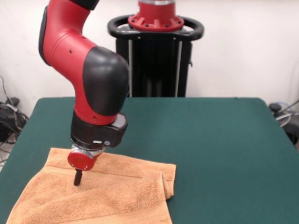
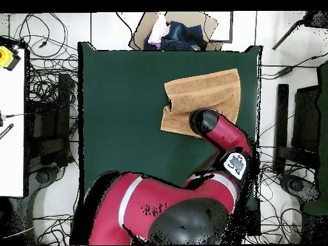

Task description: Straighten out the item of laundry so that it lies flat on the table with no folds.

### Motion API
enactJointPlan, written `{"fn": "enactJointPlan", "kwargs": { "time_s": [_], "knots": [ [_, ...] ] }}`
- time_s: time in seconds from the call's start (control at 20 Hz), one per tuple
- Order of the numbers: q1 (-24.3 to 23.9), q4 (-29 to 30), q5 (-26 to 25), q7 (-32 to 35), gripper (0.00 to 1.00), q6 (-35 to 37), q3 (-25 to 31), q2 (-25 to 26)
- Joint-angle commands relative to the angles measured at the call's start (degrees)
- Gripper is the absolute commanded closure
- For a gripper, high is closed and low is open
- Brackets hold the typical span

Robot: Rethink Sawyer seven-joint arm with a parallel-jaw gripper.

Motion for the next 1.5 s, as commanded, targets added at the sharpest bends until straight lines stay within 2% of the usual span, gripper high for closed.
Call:
{"fn": "enactJointPlan", "kwargs": {
  "time_s": [0.05, 0.35, 0.8, 1.5],
  "knots": [
    [-5.1, 6.5, 1.6, 5.7, 0.00, -6.2, 12.0, -2.8],
    [-6.0, 7.6, 0.8, 4.6, 0.00, -2.9, 13.3, -3.9],
    [-5.4, 8.8, -0.5, 3.5, 0.00, 8.3, 12.0, -6.2],
    [-5.0, 9.1, -0.5, 3.8, 0.00, 10.1, 11.6, -6.8]
  ]
}}
